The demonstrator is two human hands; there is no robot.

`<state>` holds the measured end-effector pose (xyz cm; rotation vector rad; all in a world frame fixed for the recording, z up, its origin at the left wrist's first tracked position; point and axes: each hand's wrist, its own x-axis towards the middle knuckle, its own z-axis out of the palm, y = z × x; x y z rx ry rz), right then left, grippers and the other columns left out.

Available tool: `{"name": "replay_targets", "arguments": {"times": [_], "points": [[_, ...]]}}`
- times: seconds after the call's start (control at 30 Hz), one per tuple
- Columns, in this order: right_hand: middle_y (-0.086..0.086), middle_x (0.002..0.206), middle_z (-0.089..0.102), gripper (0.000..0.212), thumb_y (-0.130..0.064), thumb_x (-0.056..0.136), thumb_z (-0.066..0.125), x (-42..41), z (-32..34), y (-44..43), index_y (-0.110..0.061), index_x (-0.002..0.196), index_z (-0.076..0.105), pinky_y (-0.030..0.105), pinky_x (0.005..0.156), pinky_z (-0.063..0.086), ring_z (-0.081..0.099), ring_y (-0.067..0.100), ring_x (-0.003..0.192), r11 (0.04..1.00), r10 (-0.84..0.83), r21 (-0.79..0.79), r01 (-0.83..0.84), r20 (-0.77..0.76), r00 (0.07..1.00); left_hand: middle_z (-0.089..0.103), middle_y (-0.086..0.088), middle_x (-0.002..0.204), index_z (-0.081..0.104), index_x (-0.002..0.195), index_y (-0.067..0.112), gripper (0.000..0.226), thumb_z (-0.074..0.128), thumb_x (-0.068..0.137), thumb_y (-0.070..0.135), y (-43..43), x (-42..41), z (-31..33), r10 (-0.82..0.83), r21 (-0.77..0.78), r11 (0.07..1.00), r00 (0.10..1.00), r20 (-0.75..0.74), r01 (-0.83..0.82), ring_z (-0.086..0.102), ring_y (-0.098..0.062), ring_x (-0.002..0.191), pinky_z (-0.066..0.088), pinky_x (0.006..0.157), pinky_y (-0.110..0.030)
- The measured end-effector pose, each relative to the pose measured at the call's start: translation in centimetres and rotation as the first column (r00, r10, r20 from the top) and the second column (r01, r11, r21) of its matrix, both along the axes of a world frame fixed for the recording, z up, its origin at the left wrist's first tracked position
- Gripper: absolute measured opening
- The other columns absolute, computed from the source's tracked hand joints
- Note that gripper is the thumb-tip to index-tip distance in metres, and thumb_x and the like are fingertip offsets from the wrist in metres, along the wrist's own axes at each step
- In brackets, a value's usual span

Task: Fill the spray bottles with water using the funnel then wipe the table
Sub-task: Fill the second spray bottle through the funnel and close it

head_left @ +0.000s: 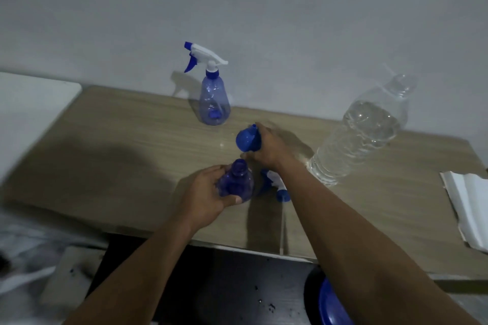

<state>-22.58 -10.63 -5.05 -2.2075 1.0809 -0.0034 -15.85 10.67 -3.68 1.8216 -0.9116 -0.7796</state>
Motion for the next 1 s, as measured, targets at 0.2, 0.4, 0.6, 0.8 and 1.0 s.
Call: {"name": "replay_targets", "arguments": {"times": [0.2, 0.4, 0.6, 0.8, 1.0], "points": [[0.009, 0.134, 0.057, 0.076, -0.029, 0.076, 0.081, -0.6, 0.7, -0.2, -0.018, 0.142, 0.044, 0.034, 0.092, 0.048, 0.058, 0.029, 0.115, 0.998, -0.04, -0.047, 0.045, 0.1, 0.994, 0.07, 0.007, 0.114, 0.066, 0.105, 0.042, 0.068, 0.091, 0.057, 0.001, -0.2, 0.1, -0.7, 0.012, -0.031, 0.999, 0.999, -0.042, -0.013, 0.068, -0.008, 0.102, 0.055, 0.088, -0.024], [-0.001, 0.121, 0.057, 0.081, -0.026, 0.067, 0.089, -2.5, 5.0, 1.7, -0.029, 0.137, 0.048, 0.036, 0.086, 0.055, 0.064, 0.019, 0.098, 0.984, -0.174, 0.101, 0.147, 0.354, 0.919, 0.069, 0.008, 0.115, 0.065, 0.116, 0.029, 0.067, 0.09, 0.061, 0.001, 0.2, -0.3, 0.5, -0.005, 0.007, 1.0, 0.999, -0.047, 0.005, 0.067, 0.0, 0.098, 0.049, 0.08, -0.009], [-0.004, 0.113, 0.063, 0.066, -0.029, 0.067, 0.093, -4.6, 9.5, 3.9, -0.022, 0.122, 0.057, 0.022, 0.071, 0.051, 0.066, 0.015, 0.094, 0.96, -0.281, 0.153, 0.237, 0.5, 0.819, 0.069, 0.005, 0.111, 0.063, 0.116, 0.025, 0.063, 0.088, 0.064, 0.0, 0.7, -0.6, 2.1, -0.024, 0.039, 0.999, 1.0, -0.002, 0.024, 0.064, -0.002, 0.092, 0.044, 0.072, -0.001], [-0.007, 0.093, 0.073, 0.016, -0.028, 0.081, 0.08, -5.6, 11.2, 5.4, -0.025, 0.096, 0.075, 0.03, 0.073, 0.054, 0.071, 0.013, 0.082, 0.963, -0.27, 0.161, 0.218, 0.534, 0.801, 0.072, 0.011, 0.104, 0.062, 0.1, 0.042, 0.057, 0.092, 0.06, 0.015, 1.0, -0.6, 2.6, -0.014, 0.063, 0.998, 0.999, 0.044, 0.011, 0.069, -0.008, 0.095, 0.055, 0.089, -0.029], [0.003, 0.086, 0.075, 0.013, -0.015, 0.089, 0.065, -4.2, 10.4, 6.2, -0.011, 0.084, 0.077, 0.03, 0.073, 0.054, 0.07, 0.019, 0.081, 0.952, -0.144, -0.213, 0.222, 0.328, 0.934, 0.074, 0.004, 0.1, 0.068, 0.109, 0.018, 0.051, 0.089, 0.064, 0.01, 0.7, 0.2, 2.4, -0.071, 0.118, 0.991, 0.997, 0.037, 0.066, 0.068, -0.011, 0.09, 0.047, 0.07, -0.007]]}}
